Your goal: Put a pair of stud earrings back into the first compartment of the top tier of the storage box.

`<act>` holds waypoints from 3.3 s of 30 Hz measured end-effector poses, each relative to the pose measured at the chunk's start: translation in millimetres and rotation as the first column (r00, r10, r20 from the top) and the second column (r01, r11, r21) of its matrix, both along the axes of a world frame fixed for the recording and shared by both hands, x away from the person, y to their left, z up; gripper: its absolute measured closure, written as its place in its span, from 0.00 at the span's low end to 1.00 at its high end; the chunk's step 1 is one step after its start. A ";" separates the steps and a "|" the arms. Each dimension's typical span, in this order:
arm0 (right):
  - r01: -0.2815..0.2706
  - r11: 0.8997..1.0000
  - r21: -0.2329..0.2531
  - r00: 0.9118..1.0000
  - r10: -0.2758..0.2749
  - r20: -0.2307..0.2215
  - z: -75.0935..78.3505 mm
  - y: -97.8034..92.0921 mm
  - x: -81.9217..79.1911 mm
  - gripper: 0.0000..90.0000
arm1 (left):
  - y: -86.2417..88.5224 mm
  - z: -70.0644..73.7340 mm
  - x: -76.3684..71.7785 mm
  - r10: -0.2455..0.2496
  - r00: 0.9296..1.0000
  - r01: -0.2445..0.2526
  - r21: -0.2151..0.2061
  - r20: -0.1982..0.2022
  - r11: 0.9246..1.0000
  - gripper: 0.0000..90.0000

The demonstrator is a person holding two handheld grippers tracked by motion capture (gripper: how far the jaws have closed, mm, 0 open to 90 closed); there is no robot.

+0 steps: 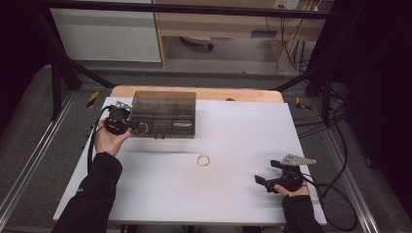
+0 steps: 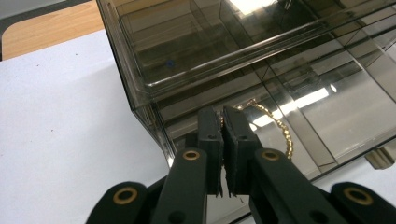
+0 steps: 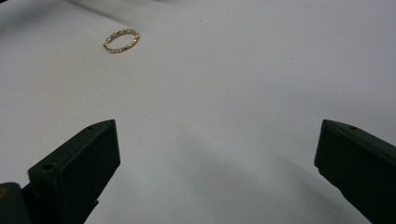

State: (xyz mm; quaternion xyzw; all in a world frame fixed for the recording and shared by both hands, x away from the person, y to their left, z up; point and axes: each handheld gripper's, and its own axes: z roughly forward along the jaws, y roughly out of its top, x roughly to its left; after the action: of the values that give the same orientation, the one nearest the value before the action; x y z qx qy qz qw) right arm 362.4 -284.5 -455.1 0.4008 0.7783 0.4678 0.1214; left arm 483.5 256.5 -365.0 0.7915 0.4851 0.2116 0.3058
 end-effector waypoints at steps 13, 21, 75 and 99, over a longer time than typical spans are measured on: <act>0.000 1.000 -0.001 1.000 0.000 0.000 0.0 0.0 0.0 0.01 | 3.2 7.5 -5.5 -0.003 0.999 0.004 -0.038 0.037 0.999 0.83; 0.001 1.000 -0.003 1.000 -0.001 -0.001 0.0 0.0 0.0 0.01 | 9.6 21.0 -19.6 -0.017 0.996 0.024 -0.074 0.083 0.997 0.72; 0.002 1.000 -0.003 1.000 -0.002 -0.003 -0.1 0.3 0.0 0.01 | -44.8 -24.2 -88.7 -0.259 0.965 0.263 -0.094 0.051 0.960 0.13; 0.001 1.000 -0.004 1.000 -0.001 -0.004 -0.1 0.2 0.1 0.01 | -105.9 -39.3 -89.7 -0.349 0.937 0.349 -0.087 0.017 0.933 0.14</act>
State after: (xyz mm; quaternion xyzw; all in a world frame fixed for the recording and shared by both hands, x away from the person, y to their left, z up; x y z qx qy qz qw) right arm 362.5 -284.3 -455.2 0.4019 0.7793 0.4653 0.1210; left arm 393.8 150.6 -404.4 0.8506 0.3456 0.1326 0.3735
